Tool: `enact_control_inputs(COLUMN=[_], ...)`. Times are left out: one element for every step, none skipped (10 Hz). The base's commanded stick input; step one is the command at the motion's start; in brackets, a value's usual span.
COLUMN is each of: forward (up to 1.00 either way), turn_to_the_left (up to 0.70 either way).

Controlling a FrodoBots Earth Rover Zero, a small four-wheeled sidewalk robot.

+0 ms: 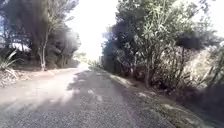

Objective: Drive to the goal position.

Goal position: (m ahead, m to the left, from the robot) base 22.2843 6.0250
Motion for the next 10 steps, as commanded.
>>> enact_control_inputs(forward=[0.0, 0.7, 0.7, 0.7, 0.7, 0.7, 0.7, 0.7, 0.7, 0.7], turn_to_the_left=[0.08, 0.0, 0.04, 0.21, 0.27, 0.27, 0.27, 0.27, 0.27, 0.27])
